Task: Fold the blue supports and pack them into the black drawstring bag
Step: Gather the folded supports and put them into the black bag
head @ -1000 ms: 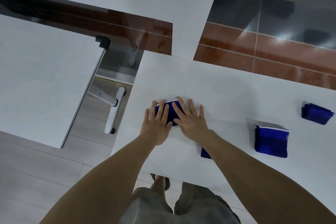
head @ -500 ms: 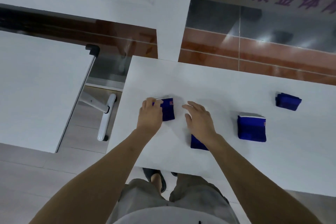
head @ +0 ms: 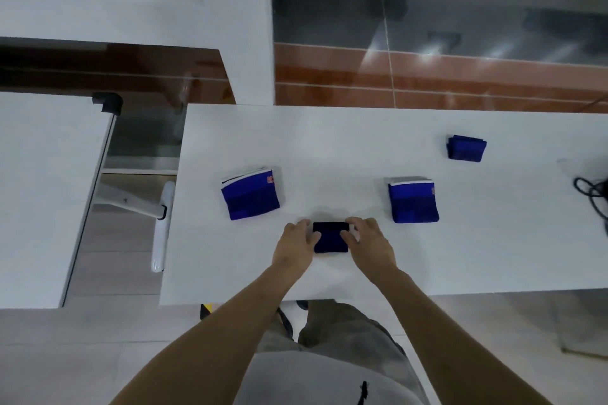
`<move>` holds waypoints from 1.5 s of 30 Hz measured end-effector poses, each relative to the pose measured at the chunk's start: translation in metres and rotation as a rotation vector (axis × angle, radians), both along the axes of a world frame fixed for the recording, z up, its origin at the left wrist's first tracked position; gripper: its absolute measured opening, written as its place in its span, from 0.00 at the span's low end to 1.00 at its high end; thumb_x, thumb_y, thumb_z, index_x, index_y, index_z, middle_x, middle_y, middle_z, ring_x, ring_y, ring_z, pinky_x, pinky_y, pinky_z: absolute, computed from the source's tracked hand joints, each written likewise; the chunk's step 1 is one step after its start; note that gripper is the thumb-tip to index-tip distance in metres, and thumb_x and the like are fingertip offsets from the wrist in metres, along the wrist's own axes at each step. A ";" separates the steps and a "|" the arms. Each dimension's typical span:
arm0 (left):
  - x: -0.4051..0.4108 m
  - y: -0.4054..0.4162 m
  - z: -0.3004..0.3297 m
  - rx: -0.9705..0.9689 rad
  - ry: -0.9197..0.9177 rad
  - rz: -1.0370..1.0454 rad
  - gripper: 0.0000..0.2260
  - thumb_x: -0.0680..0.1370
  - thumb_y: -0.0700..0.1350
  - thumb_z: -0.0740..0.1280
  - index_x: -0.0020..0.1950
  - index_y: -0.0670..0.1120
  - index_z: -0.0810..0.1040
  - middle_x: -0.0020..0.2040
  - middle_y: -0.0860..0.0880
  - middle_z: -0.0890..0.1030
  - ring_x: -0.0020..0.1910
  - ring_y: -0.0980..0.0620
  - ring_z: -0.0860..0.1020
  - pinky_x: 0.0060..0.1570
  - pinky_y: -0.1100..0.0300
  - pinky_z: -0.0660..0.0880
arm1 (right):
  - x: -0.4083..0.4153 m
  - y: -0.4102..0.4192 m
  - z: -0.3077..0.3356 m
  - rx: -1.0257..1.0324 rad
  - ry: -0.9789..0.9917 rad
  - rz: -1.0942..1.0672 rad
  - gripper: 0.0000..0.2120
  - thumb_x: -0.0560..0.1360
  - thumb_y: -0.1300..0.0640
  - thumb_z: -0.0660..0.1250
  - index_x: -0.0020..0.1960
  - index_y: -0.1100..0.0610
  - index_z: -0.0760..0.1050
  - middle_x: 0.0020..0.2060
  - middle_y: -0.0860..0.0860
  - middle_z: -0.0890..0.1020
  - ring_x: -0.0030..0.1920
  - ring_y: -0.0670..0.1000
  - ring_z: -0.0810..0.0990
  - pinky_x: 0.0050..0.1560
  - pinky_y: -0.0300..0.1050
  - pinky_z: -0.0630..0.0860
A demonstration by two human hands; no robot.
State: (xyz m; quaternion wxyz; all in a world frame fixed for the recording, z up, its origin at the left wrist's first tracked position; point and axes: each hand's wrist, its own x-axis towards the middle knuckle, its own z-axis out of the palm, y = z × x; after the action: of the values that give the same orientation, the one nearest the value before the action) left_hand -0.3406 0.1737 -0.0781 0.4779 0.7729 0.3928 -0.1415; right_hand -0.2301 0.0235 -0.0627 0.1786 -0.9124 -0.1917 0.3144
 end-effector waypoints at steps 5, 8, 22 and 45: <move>0.003 -0.012 -0.007 0.047 0.004 -0.041 0.16 0.85 0.51 0.59 0.72 0.49 0.71 0.61 0.43 0.74 0.53 0.47 0.77 0.56 0.55 0.76 | -0.016 -0.011 -0.014 0.065 0.065 -0.065 0.17 0.84 0.50 0.62 0.71 0.49 0.69 0.61 0.51 0.74 0.52 0.51 0.79 0.56 0.49 0.81; 0.006 -0.016 -0.006 0.047 -0.016 0.000 0.17 0.86 0.50 0.58 0.73 0.48 0.71 0.62 0.42 0.74 0.52 0.50 0.75 0.54 0.60 0.73 | -0.020 -0.011 -0.016 0.091 0.063 -0.100 0.19 0.83 0.52 0.63 0.74 0.49 0.68 0.62 0.50 0.74 0.54 0.51 0.78 0.58 0.47 0.80; 0.004 -0.022 0.001 -0.095 -0.053 0.072 0.14 0.83 0.44 0.66 0.68 0.45 0.74 0.61 0.46 0.80 0.57 0.48 0.79 0.56 0.57 0.77 | -0.028 -0.017 -0.010 0.261 0.232 -0.404 0.12 0.80 0.60 0.69 0.61 0.52 0.73 0.53 0.49 0.82 0.49 0.49 0.82 0.44 0.37 0.77; 0.186 -0.120 0.077 -0.240 -0.318 0.316 0.08 0.81 0.48 0.68 0.59 0.58 0.77 0.46 0.45 0.85 0.47 0.45 0.85 0.45 0.52 0.83 | 0.188 -0.116 0.065 0.655 0.325 -0.332 0.11 0.76 0.62 0.73 0.56 0.50 0.78 0.51 0.50 0.84 0.48 0.52 0.85 0.43 0.46 0.84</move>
State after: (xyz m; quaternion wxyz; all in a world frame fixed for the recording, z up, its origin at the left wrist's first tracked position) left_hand -0.1543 0.0533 -0.0015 0.6381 0.6521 0.4092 0.0128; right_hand -0.0423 -0.0926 0.0024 0.5362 -0.7644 -0.1009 0.3437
